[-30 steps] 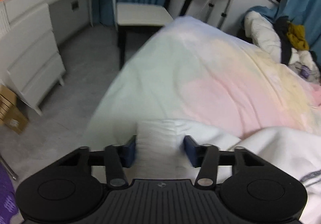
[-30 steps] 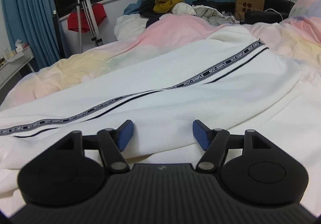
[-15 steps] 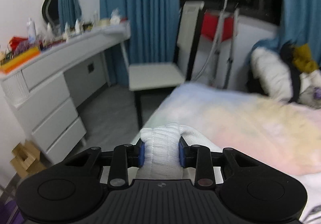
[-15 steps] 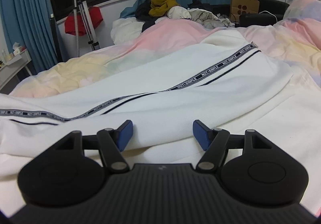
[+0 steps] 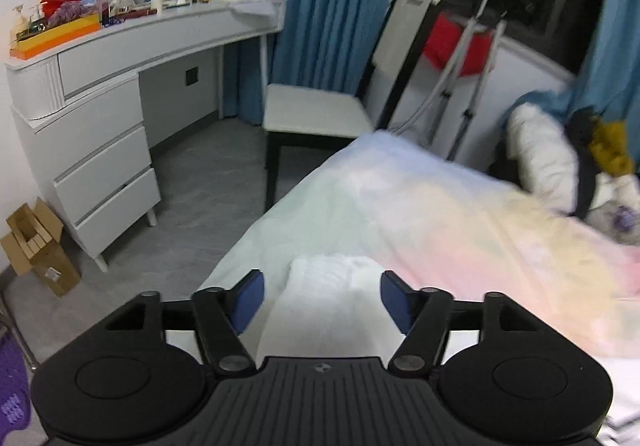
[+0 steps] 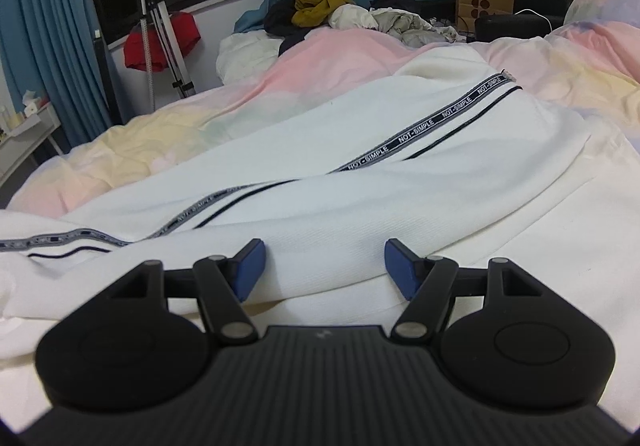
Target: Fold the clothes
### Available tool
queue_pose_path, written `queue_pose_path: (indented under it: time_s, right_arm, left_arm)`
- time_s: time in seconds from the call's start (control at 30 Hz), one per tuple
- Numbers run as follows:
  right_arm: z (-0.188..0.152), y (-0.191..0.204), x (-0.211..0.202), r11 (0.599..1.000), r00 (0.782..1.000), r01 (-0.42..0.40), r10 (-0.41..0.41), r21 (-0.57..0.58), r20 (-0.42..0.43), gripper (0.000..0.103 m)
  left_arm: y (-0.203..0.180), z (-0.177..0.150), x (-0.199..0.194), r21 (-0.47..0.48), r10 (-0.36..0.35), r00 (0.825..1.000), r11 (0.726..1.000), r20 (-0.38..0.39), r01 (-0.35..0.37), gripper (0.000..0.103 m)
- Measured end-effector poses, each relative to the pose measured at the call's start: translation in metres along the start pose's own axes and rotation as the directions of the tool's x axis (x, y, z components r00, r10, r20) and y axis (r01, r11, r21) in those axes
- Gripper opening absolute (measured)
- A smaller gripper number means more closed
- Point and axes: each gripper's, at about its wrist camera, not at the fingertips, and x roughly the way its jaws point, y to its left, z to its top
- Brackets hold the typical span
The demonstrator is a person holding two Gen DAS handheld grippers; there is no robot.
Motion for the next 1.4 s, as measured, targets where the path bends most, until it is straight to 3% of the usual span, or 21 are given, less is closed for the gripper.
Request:
queue_pose_path:
  time_s: [0.1,0.23,0.3,0.5,0.63,0.8,0.83,0.97,1.17,1.23,1.33,1.4]
  right_arm:
    - [0.003,-0.003,-0.009,1.0,1.0,-0.005,0.005,0.005,0.018,0.068]
    - [0.008,-0.01,-0.026,1.0,0.999,-0.011,0.01,0.02,0.039,0.068]
    - [0.011,-0.014,-0.036,0.999,0.999,-0.008,0.006,0.034,0.052,0.068]
    - [0.021,-0.035,-0.071,0.995,0.995,-0.012,0.002,0.097,0.1,0.068]
    - [0.024,-0.052,-0.091,0.988,0.992,-0.021,0.002,0.151,0.127,0.068]
    - [0.023,-0.069,-0.09,0.978,0.993,-0.02,-0.005,0.21,0.118,0.068]
    - [0.023,-0.071,-0.087,0.975,0.994,-0.018,-0.007,0.22,0.113,0.068]
    - [0.022,-0.072,-0.074,0.971,0.996,-0.007,-0.015,0.238,0.09,0.068]
    - [0.025,-0.081,-0.065,0.959,0.996,0.003,-0.028,0.282,0.085,0.068]
    - [0.026,-0.088,-0.063,0.953,0.996,0.012,-0.039,0.304,0.083,0.068]
    - [0.028,-0.104,-0.063,0.938,0.994,0.051,-0.082,0.344,0.075,0.068]
    - [0.029,-0.116,-0.064,0.923,0.992,0.072,-0.106,0.378,0.07,0.068]
  left_arm:
    - [0.015,-0.02,-0.059,-0.035,-0.041,0.999,0.999,0.035,0.042,0.076]
    - [0.034,-0.057,-0.134,-0.153,-0.083,0.995,0.984,0.048,0.089,0.079]
    - [0.048,-0.077,-0.168,-0.242,-0.094,0.992,0.964,0.083,0.111,0.085]
    - [0.088,-0.145,-0.206,-0.441,-0.12,0.993,0.89,0.011,0.113,0.086]
    - [0.113,-0.188,-0.184,-0.551,-0.155,0.986,0.829,-0.064,0.094,0.084]
    - [0.134,-0.228,-0.154,-0.688,-0.266,0.961,0.711,-0.073,0.144,0.075]
    - [0.135,-0.231,-0.149,-0.697,-0.279,0.958,0.699,-0.06,0.16,0.074]
    - [0.137,-0.231,-0.135,-0.675,-0.281,0.959,0.712,-0.02,0.195,0.069]
    - [0.14,-0.236,-0.127,-0.671,-0.289,0.957,0.71,-0.003,0.212,0.038]
    - [0.14,-0.235,-0.129,-0.673,-0.293,0.956,0.706,0.008,0.222,0.019]
    - [0.14,-0.234,-0.131,-0.674,-0.299,0.954,0.7,0.024,0.236,0.008]
    - [0.141,-0.234,-0.133,-0.675,-0.302,0.953,0.696,0.035,0.245,0.007]
